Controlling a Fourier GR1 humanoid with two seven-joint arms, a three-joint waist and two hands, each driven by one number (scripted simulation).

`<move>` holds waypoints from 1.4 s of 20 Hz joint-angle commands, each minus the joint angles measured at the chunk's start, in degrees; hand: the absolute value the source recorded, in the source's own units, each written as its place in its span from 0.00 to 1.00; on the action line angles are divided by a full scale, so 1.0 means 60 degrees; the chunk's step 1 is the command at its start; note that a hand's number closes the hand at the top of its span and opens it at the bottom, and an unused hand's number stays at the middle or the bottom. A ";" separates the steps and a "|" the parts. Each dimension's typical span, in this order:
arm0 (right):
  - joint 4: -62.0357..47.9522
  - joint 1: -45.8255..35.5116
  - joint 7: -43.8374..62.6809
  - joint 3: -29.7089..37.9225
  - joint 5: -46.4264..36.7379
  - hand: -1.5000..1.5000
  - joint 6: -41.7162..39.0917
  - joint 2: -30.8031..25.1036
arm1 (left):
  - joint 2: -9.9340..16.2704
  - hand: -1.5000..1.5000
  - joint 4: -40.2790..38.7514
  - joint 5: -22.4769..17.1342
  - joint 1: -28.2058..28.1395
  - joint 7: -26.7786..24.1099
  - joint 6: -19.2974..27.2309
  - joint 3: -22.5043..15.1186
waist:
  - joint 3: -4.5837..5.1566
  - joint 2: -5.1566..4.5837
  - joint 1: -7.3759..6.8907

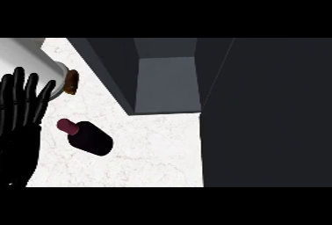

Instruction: Pick up the wine, place it into the cabinet and close the cabinet

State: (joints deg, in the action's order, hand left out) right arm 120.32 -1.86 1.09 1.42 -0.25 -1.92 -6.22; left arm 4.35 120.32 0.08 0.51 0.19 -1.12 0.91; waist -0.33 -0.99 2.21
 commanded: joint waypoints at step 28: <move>0.2997 0.1632 0.3322 -0.0207 0.2500 0.00 -0.1233 -0.0123 | 0.0461 0.00 -0.1720 -0.5286 0.1992 0.3411 -0.1482 0.0566 | 0.0054 0.0175 -0.0353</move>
State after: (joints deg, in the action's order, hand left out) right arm 135.84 8.04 18.27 -0.69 13.67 -9.50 -7.06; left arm 6.12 108.48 -29.83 14.14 19.27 -9.14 3.22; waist -0.01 0.04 0.13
